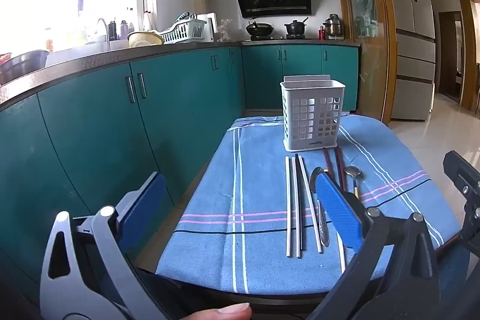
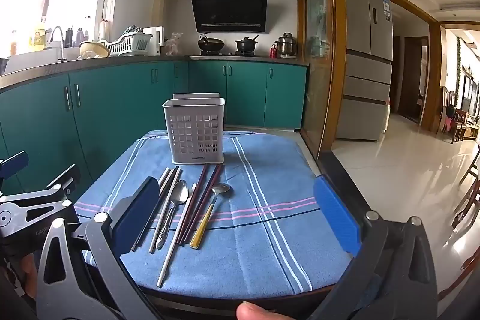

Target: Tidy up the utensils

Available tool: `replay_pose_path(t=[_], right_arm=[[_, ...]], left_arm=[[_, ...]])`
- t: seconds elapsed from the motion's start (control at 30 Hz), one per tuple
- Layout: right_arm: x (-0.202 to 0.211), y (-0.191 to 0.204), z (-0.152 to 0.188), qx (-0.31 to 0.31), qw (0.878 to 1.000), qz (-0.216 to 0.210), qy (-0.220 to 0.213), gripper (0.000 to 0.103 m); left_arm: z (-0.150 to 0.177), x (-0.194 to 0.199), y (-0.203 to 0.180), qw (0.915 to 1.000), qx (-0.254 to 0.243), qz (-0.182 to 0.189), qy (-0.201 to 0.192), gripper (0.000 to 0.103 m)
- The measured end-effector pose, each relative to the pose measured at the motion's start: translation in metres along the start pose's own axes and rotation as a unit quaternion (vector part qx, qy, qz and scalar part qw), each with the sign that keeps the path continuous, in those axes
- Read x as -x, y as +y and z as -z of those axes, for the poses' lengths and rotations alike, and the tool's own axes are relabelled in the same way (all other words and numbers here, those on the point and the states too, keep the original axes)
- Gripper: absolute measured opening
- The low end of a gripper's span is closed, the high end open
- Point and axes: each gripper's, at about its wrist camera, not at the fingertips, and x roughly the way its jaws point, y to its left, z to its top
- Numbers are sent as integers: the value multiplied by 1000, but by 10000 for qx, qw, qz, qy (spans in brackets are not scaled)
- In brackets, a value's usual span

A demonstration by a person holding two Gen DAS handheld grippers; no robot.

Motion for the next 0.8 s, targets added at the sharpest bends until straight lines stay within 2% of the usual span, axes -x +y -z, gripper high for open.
replay_pose_path(t=[0.8], right_arm=[[8,4,1,-46,10000,20,-59,100]], left_arm=[[2,7,-3,10000,3,80,57,99]])
